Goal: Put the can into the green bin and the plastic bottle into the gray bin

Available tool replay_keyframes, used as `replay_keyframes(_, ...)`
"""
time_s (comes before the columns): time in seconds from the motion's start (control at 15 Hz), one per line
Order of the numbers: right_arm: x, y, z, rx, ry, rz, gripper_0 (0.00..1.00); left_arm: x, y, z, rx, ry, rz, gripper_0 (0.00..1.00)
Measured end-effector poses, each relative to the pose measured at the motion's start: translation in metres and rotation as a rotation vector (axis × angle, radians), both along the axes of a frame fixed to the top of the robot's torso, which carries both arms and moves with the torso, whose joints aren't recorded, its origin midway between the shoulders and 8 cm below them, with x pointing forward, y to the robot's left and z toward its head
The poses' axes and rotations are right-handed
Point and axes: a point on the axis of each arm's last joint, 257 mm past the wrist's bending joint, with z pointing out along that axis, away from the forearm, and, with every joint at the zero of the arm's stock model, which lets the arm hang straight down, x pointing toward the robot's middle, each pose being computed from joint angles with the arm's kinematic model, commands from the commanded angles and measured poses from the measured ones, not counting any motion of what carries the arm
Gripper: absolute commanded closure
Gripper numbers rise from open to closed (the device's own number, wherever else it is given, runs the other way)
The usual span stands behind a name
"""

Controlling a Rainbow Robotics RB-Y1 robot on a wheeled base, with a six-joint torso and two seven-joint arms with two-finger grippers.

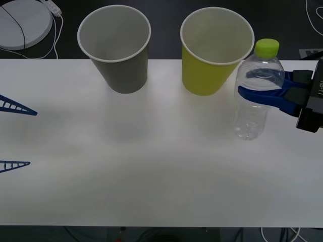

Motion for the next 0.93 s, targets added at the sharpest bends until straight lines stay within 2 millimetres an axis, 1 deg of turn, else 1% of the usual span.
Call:
replay_keyframes(0.4,0.011,0.010,0.028,-0.031,0.036,-0.002,1.00,0.000,0.000,0.000,0.000,0.000,0.000,0.00)
replay_keyframes(0.73,0.017,0.014,0.052,-0.111,0.085,-0.006,1.00,0.000,0.000,0.000,0.000,0.000,0.000,0.00)
replay_keyframes(0.8,0.020,0.014,0.057,-0.132,0.089,-0.006,1.00,0.000,0.000,0.000,0.000,0.000,0.000,0.00)
replay_keyframes(0.93,0.028,0.018,0.062,-0.167,0.108,0.021,1.00,0.000,0.000,0.000,0.000,0.000,0.000,0.00)
